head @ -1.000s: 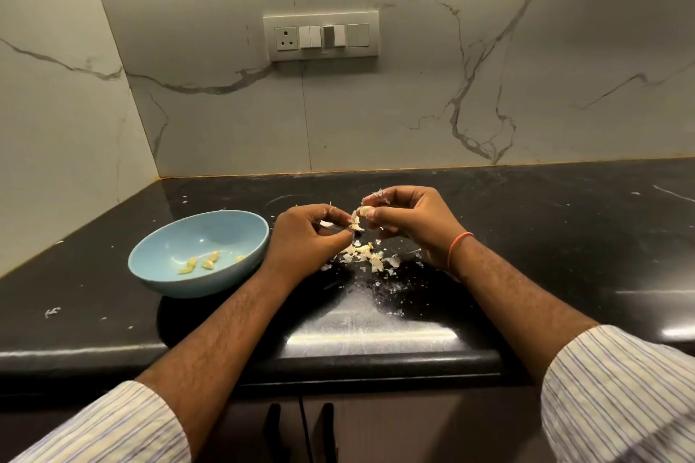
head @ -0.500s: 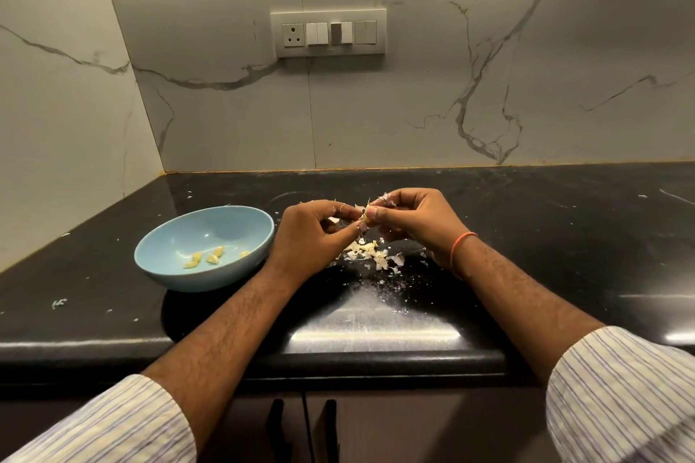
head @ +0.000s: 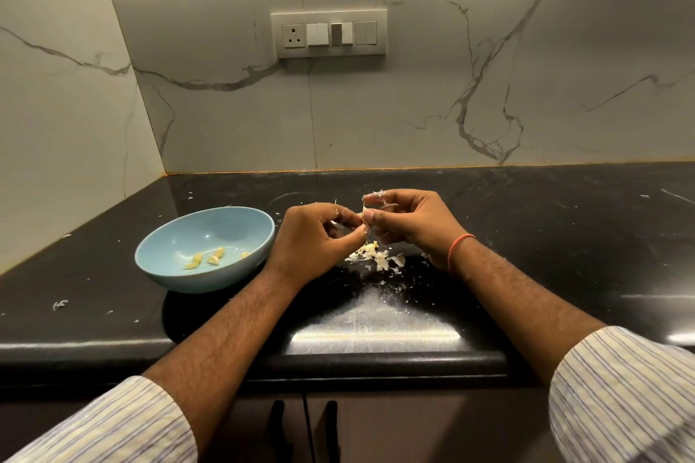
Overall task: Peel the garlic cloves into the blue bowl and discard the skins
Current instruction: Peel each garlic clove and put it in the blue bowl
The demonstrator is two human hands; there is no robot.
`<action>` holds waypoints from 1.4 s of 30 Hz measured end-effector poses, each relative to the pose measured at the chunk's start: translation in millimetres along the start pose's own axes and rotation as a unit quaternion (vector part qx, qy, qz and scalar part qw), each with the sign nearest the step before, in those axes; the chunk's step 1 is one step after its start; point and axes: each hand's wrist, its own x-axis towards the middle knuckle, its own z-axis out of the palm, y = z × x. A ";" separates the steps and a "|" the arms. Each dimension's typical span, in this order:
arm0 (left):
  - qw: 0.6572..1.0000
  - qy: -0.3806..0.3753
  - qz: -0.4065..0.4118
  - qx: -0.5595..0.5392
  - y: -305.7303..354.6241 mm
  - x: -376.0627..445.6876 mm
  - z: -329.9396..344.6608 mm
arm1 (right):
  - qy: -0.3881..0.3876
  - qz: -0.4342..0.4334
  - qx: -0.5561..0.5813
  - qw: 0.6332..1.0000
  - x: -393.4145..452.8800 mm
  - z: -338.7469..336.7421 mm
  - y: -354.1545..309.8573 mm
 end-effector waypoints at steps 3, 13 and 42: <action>1.000 0.002 -0.002 0.004 0.1 0.1 0.2 | 0.001 0.006 -0.002 1.000 1.5 0.6 1.7; 1.000 -0.002 -0.008 0.012 -3.4 1.7 1.2 | -0.009 0.048 0.019 0.999 -1.3 0.2 -1.7; 1.000 0.002 -0.001 -0.001 -6.6 2.6 2.0 | -0.005 0.033 0.039 0.999 -0.7 -0.5 -2.9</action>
